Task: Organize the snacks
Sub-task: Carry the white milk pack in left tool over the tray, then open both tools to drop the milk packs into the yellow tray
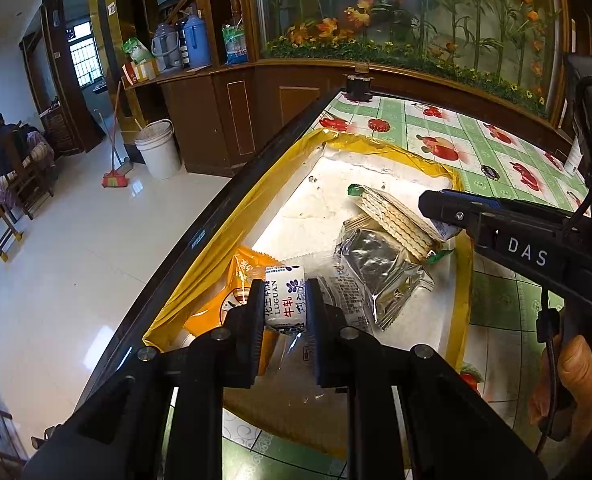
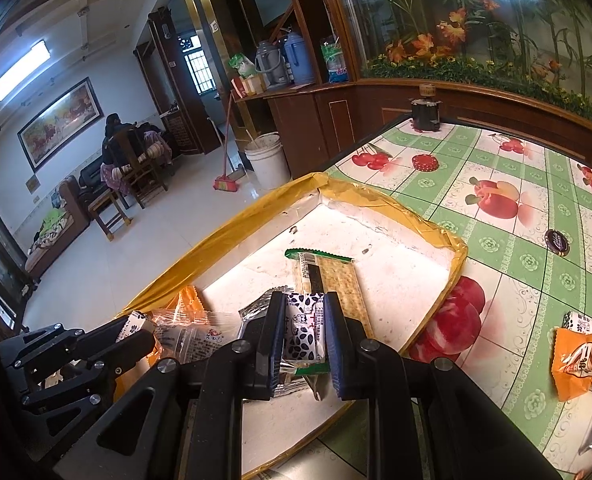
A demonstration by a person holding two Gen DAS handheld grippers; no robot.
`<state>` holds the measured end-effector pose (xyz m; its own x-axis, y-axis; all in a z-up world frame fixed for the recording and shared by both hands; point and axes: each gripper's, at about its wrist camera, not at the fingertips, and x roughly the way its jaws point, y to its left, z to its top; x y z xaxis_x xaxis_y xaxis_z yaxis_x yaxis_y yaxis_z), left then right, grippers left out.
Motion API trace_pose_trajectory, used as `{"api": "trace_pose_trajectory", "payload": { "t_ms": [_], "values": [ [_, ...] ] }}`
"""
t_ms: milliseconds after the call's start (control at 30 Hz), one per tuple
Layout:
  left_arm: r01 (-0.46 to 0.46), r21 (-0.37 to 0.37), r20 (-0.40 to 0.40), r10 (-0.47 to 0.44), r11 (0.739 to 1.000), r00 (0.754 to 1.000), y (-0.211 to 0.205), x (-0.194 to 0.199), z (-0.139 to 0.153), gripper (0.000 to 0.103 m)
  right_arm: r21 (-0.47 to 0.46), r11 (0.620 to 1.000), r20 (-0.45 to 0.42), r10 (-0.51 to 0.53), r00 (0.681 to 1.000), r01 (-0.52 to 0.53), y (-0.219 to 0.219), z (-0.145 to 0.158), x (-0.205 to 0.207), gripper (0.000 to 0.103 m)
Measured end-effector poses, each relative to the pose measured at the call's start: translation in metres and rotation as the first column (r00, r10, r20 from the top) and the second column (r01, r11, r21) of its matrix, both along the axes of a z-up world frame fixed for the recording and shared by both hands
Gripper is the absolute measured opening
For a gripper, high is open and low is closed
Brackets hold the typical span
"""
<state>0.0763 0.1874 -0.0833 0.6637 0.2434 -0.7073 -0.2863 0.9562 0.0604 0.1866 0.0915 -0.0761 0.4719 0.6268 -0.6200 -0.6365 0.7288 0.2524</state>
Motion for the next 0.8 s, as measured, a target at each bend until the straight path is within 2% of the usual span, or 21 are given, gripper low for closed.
{"api": "trace_pose_trajectory", "payload": {
  "t_ms": [700, 767, 800],
  "values": [
    [-0.003, -0.001, -0.017, 0.003, 1.0, 1.0, 0.0025, 0.0029, -0.0062, 0.017, -0.009, 1.0, 0.001, 0.003, 1.0, -0.003, 0.0056, -0.0009, 0.0029, 0.019],
    [-0.009, 0.004, -0.028, 0.009, 1.0, 1.0, 0.0025, 0.0038, -0.0078, 0.018, -0.01, 1.0, -0.002, 0.005, 1.0, -0.005, 0.0065, -0.0016, 0.0039, 0.023],
    [-0.009, -0.002, -0.03, 0.009, 1.0, 1.0, 0.0031, 0.0039, -0.0075, 0.024, -0.009, 1.0, -0.003, 0.001, 1.0, -0.001, 0.0067, -0.0017, 0.0042, 0.024]
  ]
}}
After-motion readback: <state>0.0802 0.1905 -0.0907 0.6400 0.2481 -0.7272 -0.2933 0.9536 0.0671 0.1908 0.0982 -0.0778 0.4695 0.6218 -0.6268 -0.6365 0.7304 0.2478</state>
